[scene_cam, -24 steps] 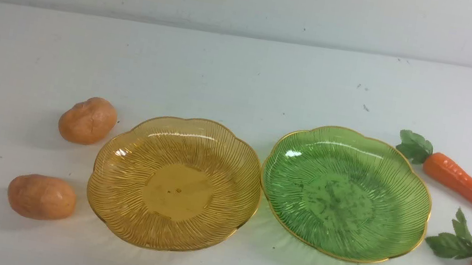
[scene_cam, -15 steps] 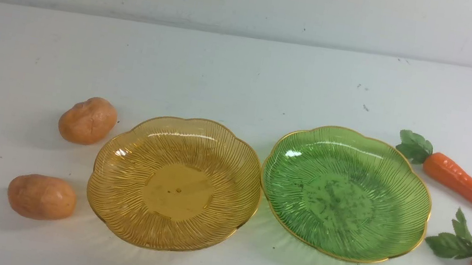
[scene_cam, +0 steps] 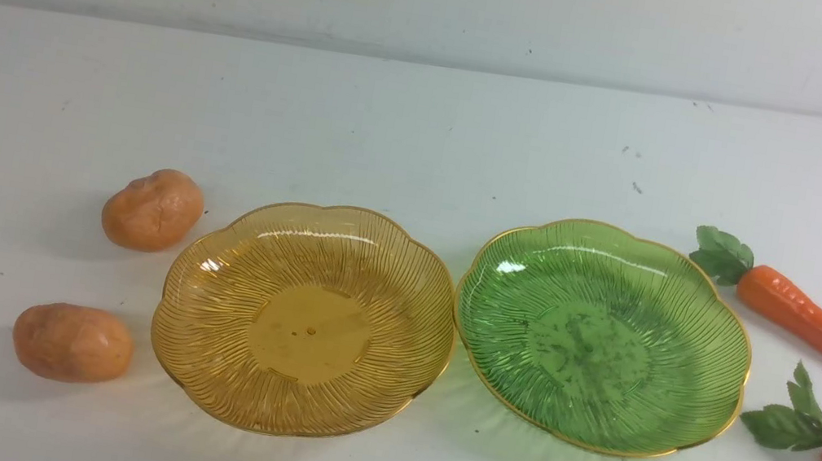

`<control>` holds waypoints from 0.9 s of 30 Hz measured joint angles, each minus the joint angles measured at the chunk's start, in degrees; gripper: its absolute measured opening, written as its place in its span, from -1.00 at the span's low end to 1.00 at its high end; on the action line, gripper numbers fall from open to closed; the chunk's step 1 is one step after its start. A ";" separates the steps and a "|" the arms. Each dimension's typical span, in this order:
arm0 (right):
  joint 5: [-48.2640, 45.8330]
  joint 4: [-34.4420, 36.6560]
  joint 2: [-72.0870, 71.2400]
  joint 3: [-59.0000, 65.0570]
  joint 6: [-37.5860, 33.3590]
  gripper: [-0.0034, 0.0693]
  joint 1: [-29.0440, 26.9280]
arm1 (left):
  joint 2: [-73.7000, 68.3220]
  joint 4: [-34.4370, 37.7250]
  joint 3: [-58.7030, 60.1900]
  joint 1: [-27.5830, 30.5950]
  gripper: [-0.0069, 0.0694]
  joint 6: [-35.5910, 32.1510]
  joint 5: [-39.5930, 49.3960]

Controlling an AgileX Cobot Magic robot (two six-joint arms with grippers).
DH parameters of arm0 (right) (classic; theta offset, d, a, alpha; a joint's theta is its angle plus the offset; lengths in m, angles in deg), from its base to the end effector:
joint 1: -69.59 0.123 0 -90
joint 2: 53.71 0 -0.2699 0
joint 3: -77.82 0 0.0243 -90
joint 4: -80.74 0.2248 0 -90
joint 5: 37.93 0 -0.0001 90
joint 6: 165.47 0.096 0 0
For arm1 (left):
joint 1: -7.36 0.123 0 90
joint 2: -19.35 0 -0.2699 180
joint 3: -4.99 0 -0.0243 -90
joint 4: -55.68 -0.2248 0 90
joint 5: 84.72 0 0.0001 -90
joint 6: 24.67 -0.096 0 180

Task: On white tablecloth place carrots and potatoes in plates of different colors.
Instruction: 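Put the potatoes from the left side into the left plate with the left gripper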

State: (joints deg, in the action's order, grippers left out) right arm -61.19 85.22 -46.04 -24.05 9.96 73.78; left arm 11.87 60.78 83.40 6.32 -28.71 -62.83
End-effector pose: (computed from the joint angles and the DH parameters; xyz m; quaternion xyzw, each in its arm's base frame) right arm 0.0453 0.0063 0.1684 -0.0419 0.8130 0.0315 0.5799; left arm 0.0462 -0.0040 0.1692 0.0122 0.8073 -0.0223 0.5895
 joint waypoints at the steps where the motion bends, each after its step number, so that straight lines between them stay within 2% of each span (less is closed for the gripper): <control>1: 0.00 0.00 0.00 0.00 0.00 -0.95 0.00 | 0.00 0.00 0.00 0.00 -0.80 0.00 0.00; 22: 0.06 -0.49 0.00 0.00 0.00 -0.95 0.00 | 0.00 0.12 0.00 0.00 -0.80 0.00 0.00; 24: 1.00 0.49 0.00 0.04 1.51 -0.95 0.00 | 0.00 3.48 0.00 0.00 -0.80 2.27 0.00; 25: 2.11 3.43 0.00 0.12 3.76 -0.95 0.00 | 0.00 7.44 0.00 0.00 -0.80 4.75 0.00; 27: 4.61 14.70 0.00 0.12 10.49 -0.95 0.00 | 0.00 21.06 0.00 0.00 -0.80 12.43 0.07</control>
State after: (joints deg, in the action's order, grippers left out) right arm -56.59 99.92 -46.04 -23.94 20.44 73.78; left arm 11.87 81.84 83.40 6.32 -16.28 -62.76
